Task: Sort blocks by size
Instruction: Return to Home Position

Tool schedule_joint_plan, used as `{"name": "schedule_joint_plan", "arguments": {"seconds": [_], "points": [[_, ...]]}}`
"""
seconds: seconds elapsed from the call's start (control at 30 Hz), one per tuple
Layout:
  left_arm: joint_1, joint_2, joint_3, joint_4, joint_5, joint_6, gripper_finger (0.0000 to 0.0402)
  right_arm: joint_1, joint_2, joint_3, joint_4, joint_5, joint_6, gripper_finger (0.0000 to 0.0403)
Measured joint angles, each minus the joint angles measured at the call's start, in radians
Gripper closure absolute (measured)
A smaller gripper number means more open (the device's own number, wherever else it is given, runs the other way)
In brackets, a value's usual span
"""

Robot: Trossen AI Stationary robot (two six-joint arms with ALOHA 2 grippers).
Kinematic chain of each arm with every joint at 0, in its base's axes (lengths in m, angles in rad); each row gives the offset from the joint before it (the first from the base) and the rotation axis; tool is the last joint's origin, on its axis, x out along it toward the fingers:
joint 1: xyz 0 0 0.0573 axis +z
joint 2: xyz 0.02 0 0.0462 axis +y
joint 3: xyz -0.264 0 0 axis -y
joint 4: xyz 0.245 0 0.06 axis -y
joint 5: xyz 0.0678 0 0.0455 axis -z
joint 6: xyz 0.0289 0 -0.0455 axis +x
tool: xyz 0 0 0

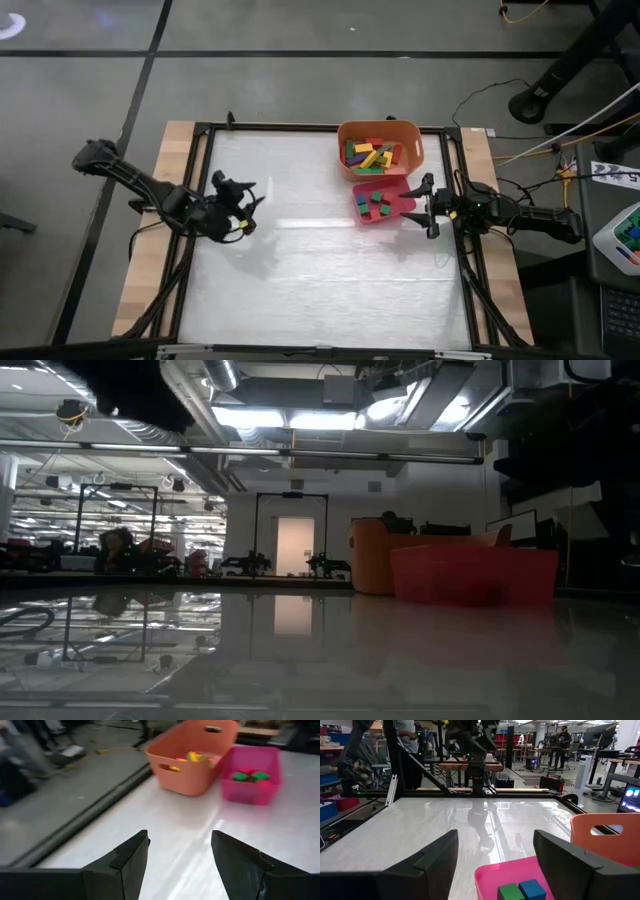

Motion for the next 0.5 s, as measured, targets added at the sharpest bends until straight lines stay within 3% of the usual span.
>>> {"name": "schedule_joint_plan", "arguments": {"seconds": [0.23,0.5], "points": [[0.102,-0.187,-0.299,0.438,0.217,0.176,0.0196,0.000,0.000,0.000,0.000,0.000,0.000,0.0146],[0.293,-0.391,-0.552,0.858,0.691,0.344,0.0196,0.000,0.000,0.000,0.000,0.000,0.000,0.0146]]}}
